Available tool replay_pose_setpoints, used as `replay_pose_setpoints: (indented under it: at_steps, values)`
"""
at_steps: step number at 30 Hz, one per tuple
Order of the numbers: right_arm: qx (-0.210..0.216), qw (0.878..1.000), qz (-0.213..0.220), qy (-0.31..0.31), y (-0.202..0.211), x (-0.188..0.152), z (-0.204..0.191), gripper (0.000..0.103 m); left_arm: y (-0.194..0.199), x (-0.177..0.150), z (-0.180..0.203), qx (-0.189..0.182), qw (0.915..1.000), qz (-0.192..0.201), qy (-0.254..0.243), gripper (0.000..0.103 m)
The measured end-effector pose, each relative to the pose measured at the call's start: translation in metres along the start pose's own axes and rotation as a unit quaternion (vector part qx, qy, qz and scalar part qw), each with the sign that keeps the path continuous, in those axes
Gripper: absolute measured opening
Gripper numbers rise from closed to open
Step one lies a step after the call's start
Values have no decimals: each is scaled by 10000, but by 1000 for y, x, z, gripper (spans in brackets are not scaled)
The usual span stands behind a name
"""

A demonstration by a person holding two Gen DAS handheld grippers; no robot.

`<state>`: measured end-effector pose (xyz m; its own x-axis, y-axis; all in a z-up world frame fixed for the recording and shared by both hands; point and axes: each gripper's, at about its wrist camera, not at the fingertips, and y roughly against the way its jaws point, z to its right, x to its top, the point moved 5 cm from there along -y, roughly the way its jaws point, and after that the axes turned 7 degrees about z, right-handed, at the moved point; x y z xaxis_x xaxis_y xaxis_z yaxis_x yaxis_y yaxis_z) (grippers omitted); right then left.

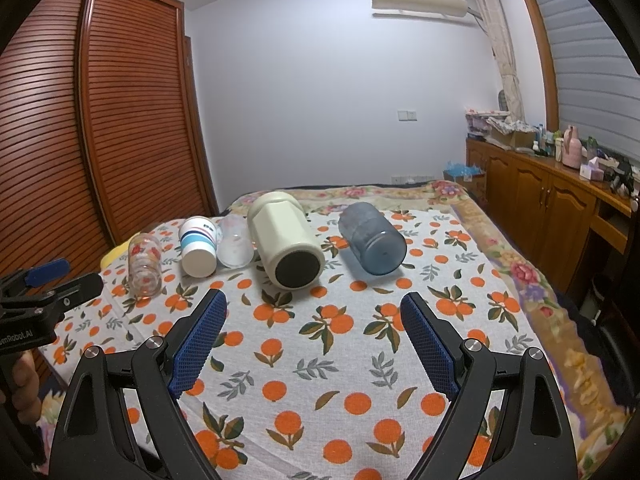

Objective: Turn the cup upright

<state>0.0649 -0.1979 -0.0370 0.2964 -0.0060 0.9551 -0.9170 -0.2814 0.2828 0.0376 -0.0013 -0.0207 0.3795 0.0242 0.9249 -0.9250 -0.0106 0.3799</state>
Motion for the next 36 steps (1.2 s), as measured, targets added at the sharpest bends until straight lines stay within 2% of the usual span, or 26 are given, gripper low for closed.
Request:
replay_pose_setpoints:
  at_steps: [21,26,32,35,36]
  values:
    - [15,10000,-36,6,-2,4,-1,90,3,4,2,4,10000,-40,20,92]
    - [102,9998,-145,12,-15,4,-1,90,-1,6,-6,8,9999,-145,12,92]
    - [410,9976,-552,57,-46,-1,-10,91,-18,4,-12,23,9994,-334,-14,92]
    - [477,9972,-565,144,-57,0,-16,91,-30,5,-15,41,9991,-430,-24,92]
    - [516,9969,-579,165,-61,1,-19,94,-34,5,-16,28,9989,-475,-30,92]
